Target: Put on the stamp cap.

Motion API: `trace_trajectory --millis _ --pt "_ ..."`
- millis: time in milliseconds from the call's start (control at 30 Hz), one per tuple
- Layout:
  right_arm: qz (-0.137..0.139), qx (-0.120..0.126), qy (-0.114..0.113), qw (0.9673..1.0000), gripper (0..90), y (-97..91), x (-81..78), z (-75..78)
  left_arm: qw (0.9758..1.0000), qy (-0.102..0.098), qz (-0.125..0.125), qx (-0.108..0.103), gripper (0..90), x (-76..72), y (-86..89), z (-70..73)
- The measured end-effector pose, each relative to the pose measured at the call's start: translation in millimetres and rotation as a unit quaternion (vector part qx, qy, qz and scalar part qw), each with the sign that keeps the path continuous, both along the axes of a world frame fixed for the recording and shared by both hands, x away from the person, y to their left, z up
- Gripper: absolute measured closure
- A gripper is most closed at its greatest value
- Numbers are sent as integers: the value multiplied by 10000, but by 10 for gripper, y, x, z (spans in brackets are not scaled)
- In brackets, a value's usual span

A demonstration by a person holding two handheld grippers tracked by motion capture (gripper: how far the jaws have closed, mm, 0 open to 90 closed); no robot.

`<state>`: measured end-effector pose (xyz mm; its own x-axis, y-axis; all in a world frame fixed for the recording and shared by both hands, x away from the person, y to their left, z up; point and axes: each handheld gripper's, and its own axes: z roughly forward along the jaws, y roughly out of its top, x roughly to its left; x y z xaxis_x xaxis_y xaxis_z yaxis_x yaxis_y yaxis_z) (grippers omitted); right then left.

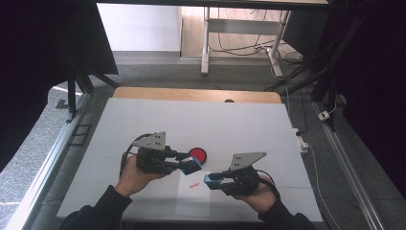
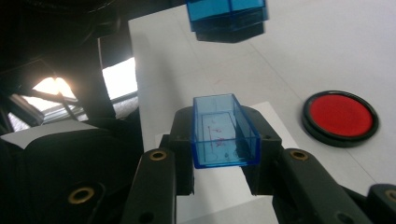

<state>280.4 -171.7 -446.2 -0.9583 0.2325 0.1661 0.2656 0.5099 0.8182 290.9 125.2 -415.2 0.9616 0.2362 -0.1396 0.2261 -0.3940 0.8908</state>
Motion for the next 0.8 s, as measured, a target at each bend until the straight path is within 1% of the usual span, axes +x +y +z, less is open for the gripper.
trace_trajectory --millis 167,300,367,467,633,667,800 --pt "217 -26 2 9998 683 95 35 -33 9999 -46 -90 -48 706 -4 2 3" --pt "256 -29 27 9997 684 151 67 -54 9997 -68 -203 -84 706 -8 -5 -1" --pt "282 33 90 9996 684 179 86 -70 9996 -89 -266 -81 706 -12 -15 0" --pt "331 69 113 9994 684 212 111 -83 9993 -144 -355 -53 706 -22 -32 -1" --pt "446 234 215 9985 684 270 132 -94 9986 -169 -493 -41 706 -30 -59 -14" --pt "474 200 215 9984 684 279 132 -93 9985 -181 -521 -37 706 -33 -64 -16" --pt "556 215 204 9980 685 314 117 -99 9975 -227 -663 -48 706 -44 -78 -17"
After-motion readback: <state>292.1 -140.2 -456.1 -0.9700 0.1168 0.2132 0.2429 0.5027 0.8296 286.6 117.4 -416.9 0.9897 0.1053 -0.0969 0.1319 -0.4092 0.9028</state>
